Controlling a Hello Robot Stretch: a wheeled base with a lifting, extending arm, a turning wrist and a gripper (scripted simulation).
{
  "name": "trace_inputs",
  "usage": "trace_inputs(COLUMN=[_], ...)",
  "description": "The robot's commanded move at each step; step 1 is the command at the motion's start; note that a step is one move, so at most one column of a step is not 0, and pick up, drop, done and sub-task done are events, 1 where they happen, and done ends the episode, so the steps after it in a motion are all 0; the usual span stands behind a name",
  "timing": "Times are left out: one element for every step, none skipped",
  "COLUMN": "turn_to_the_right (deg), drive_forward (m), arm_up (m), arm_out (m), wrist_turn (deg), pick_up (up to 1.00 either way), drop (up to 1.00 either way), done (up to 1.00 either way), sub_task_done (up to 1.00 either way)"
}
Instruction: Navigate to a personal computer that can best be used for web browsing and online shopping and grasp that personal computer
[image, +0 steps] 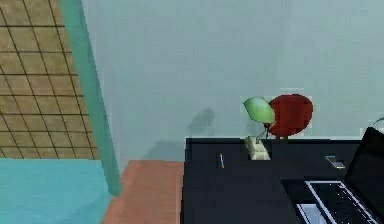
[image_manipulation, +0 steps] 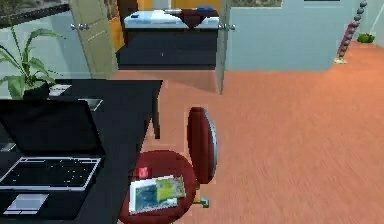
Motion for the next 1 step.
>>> trace_inputs(turn_to_the_right=[-39.0], drive_forward=[0.00], arm_up=[0.00], arm_out=[0.00], wrist_turn=[0.0], pick_up=[0.00], drop=[0.00], done=[0.00], sub_task_done=[0.00])
